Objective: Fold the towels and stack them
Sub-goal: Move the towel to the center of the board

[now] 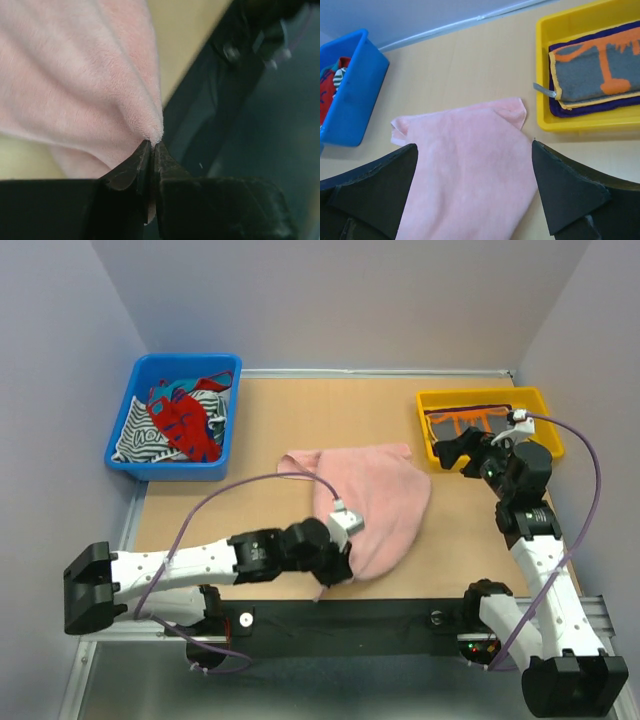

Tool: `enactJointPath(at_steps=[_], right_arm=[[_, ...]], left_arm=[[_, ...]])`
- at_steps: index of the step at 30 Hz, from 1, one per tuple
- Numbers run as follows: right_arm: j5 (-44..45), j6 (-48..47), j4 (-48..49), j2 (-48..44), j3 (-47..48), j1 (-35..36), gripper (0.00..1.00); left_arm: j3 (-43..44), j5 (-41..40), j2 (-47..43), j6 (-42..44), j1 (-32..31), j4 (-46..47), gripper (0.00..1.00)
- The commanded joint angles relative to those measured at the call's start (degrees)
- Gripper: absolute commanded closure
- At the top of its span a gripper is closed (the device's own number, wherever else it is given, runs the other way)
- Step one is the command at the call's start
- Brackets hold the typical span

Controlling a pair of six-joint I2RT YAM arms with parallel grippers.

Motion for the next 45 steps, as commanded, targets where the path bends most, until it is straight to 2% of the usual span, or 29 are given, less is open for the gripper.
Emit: enactJointPath(at_steps=[1,3,5,6,7,8,10,12,15,16,19,20,23,24,27,32,39,41,45], right_arm=[[-1.24,-2.35,-2.44,0.91,-0.1,0.1,0.0],[-4.32,-3.06,-3.84,3.45,0.52,0.1,0.0],[-6.34,-3.85,-4.81,5.47,1.04,0.1,0.0],[-6.97,-4.28,-5.34,8.01,1.92,0.1,0.0],[-7.84,-4.55,-6.74,9.25,2.27,0.1,0.0],[-8.11,-5.6,-7.53,10.74,2.8,0.1,0.0],[-8.21,-6.74,-9.21,14.61,3.86,1.85,0.0],[-7.24,-8.23,-10.43,18.38,4.91,3.34,0.01],[-5.4,-10.52,-11.23,21.99,6.32,6.67,0.05],[-4.78,-10.88,-11.5,24.36,6.93,7.56,0.07],[-2.06,-11.76,-11.32,27.97,7.55,10.73,0.09],[-0.23,-12.54,-11.24,30.16,8.07,11.6,0.11],[2.59,-13.69,-11.32,34.55,10.44,11.88,0.13],[2.87,-14.04,-11.24,35.71,11.15,11.96,0.13],[3.13,-13.87,-10.8,39.83,13.78,12.05,0.14],[2.78,-13.78,-9.56,44.94,15.9,12.14,0.14],[1.82,-13.78,-7.37,49.78,16.08,12.31,0.16],[1.2,-13.61,-6.84,51.18,16.25,12.31,0.2],[-0.29,-13.43,-5.7,52.41,16.51,12.31,0.44]], left_arm=[[-1.43,5.57,-9.49,-4.64,-11.06,6.58,0.83],[-2.32,8.02,-11.25,-5.7,-14.31,6.14,0.81],[-2.58,9.18,-12.39,-5.96,-14.68,5.61,0.72],[-2.5,9.0,-12.66,-5.96,-14.68,5.18,0.56],[-1.54,5.09,-12.75,-5.96,-14.68,2.65,0.49],[-0.75,1.92,-12.57,-6.05,-14.68,1.06,0.38],[1.44,-5.8,-12.05,-6.4,-13.81,-1.77,0.3],[2.51,-9.09,-11.34,-7.62,-11.26,-1.95,0.25],[2.6,-7.35,-10.38,-9.21,-1.96,-0.98,0.24],[2.25,-7.69,-9.51,-10.09,4.5,-1.42,0.24],[2.34,-11.28,-6.96,-10.45,13.51,-4.49,0.24],[2.42,-11.82,-4.77,-9.92,19.28,-5.45,0.24],[3.13,-13.94,0.58,-9.31,27.22,-5.73,0.24],[3.22,-12.98,2.09,-9.13,31.6,-4.94,0.24],[4.01,-9.2,7.98,-8.42,36.98,-1.52,0.24],[5.85,-7.88,16.76,-7.63,38.41,0.77,0.25],[5.15,-5.94,22.49,-7.81,38.5,3.85,0.37],[5.33,-6.2,23.37,-7.9,38.58,3.85,0.41],[5.85,-7.34,25.39,-7.81,38.58,3.94,0.55]])
